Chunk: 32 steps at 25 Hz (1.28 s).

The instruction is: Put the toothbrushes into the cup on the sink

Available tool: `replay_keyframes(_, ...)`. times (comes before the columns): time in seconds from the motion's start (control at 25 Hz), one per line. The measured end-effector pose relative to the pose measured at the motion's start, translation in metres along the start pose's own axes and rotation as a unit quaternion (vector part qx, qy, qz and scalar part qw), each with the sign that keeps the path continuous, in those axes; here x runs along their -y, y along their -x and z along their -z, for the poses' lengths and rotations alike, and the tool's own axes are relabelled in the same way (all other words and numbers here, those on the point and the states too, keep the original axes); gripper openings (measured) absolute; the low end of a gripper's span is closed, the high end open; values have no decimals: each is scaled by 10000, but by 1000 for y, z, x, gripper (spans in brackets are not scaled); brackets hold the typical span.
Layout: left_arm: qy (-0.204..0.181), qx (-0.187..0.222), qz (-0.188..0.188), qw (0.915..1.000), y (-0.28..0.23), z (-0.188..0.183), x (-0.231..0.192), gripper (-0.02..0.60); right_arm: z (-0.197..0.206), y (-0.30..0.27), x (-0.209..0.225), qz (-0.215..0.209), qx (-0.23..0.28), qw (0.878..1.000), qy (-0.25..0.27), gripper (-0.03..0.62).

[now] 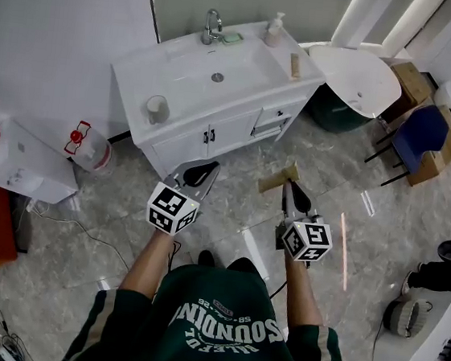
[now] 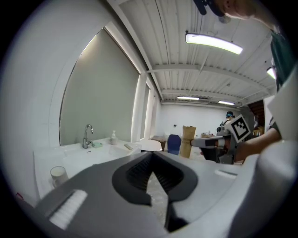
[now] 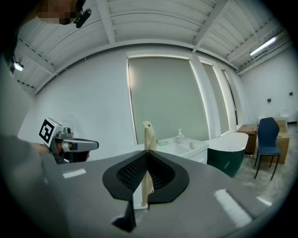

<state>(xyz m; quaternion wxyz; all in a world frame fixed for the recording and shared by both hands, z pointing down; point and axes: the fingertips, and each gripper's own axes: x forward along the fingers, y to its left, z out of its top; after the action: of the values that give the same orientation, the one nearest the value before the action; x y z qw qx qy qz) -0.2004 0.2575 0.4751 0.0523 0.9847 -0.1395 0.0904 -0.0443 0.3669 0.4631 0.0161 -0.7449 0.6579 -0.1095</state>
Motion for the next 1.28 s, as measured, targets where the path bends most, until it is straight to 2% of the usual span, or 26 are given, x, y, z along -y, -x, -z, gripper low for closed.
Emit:
replay_keyframes(0.32,40,-2,66,10000,-7,1,-15,51,-3,-16,-4,42,26,10000,-6,5)
replay_keyframes(0.72,44,42,12,10000,-44,0,-44,51,-3,-59,23,19,51,10000,-9,5)
replay_keyframes(0.96,129,9,-241,9996,-98,2,-86,51,-9,-132,61,-227,26,9997,-28,5)
replay_keyframes(1.28,374,-88,-935,9949,-197,-17,-168,51,-44,-279,122,-1018,-204,9946,75,5)
